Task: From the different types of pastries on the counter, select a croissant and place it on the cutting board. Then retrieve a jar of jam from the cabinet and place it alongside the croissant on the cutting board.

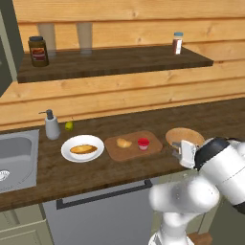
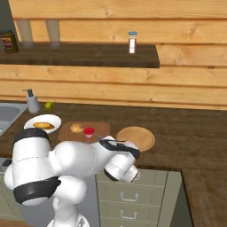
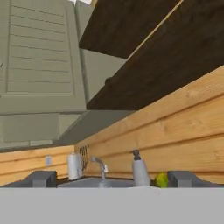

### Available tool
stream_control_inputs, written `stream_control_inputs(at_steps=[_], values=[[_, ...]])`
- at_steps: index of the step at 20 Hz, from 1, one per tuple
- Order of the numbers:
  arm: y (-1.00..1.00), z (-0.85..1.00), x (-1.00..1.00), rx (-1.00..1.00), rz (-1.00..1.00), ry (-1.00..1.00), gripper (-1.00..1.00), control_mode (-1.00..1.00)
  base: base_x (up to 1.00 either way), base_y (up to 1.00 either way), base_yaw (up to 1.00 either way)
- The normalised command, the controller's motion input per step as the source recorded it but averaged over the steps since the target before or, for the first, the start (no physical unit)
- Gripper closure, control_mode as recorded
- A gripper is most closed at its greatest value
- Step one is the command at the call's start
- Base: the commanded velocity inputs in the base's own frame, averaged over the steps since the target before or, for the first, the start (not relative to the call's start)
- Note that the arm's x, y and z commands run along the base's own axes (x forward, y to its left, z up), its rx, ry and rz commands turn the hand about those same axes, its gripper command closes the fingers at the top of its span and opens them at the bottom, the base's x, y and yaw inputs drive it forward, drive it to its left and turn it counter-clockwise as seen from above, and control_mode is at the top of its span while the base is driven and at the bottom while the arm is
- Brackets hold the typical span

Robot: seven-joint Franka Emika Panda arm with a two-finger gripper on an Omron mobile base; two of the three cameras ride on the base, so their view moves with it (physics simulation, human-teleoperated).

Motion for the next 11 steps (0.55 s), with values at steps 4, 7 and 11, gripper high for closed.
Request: stream_control_inputs(at_steps=[4,7,11], values=[[-0.52,1.00,-1.00,0.45,-0.27,0.17,-1.00,-1.00,0.00,0.00,0.00],[-0.38,1.00,-1.00,0.44,-0.31,0.36,-1.00,-1.00,0.00,0.00,0.00],[-0.35,1.00,-1.00,0.44,-0.29,0.38,-1.00,-1.00,0.00,0.00,0.00]])
